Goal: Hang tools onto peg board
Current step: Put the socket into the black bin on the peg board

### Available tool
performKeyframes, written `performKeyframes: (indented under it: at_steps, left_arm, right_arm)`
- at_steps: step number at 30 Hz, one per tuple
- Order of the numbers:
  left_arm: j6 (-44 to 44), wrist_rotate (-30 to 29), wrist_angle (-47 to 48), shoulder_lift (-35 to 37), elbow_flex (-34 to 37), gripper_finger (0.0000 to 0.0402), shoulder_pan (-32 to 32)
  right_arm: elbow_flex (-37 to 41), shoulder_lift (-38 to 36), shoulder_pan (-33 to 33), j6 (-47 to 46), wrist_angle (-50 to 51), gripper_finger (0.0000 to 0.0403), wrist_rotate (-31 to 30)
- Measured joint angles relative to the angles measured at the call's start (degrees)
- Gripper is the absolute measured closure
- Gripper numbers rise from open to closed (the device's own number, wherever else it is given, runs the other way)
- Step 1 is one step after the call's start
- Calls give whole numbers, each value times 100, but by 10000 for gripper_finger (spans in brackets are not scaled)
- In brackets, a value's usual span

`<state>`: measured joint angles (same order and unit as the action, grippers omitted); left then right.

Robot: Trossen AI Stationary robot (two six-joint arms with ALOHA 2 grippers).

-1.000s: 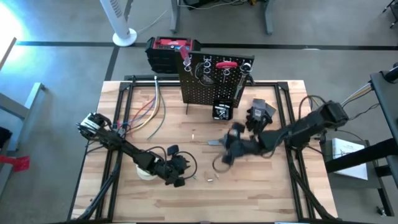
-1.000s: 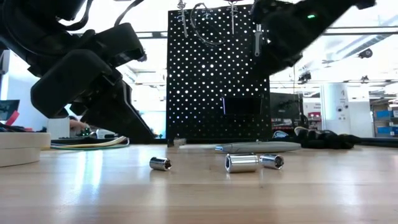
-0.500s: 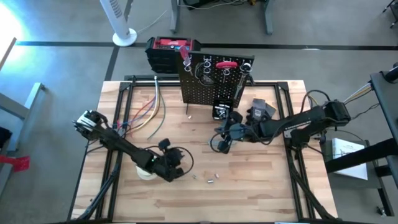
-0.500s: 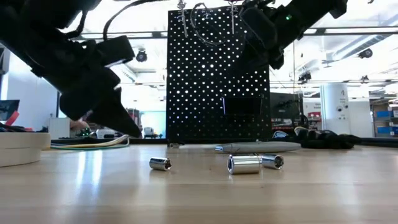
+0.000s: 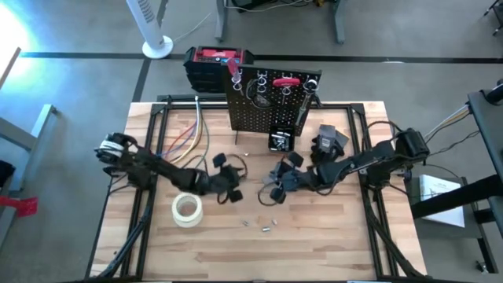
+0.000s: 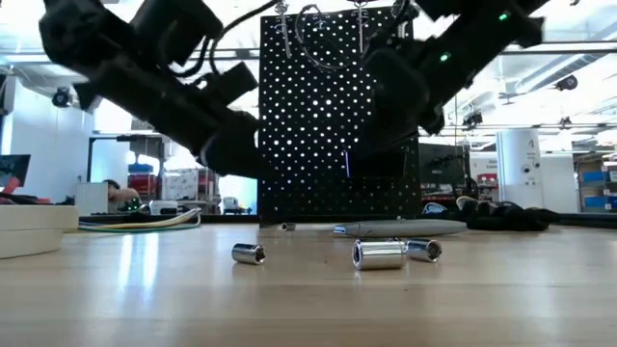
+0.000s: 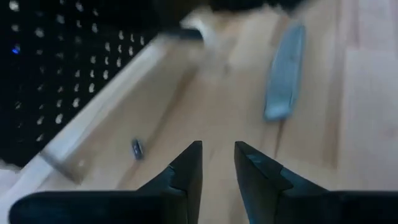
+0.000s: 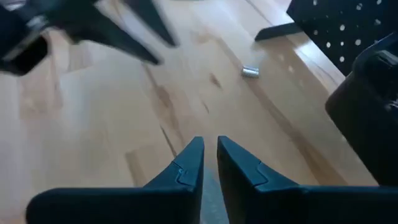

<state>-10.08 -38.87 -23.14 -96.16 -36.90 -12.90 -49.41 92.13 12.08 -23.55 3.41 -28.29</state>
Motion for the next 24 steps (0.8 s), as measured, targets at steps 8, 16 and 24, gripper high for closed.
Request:
performKeyframes:
  at_steps: [8,16,24]
  left_arm:
    - [102,939,-987,-179,218,241,884]
    - [-340,1887,-1447,-1226,-525,170,1503]
    - [-597,1589,-546,-1860,-1173,170,1558]
  right_arm:
    - [18,-207,670,-466,548,340,-1064]
    - [48,-366,896,-868,826,342,-1251]
    - [99,-497,1254,-1590,1717,350,-1698]
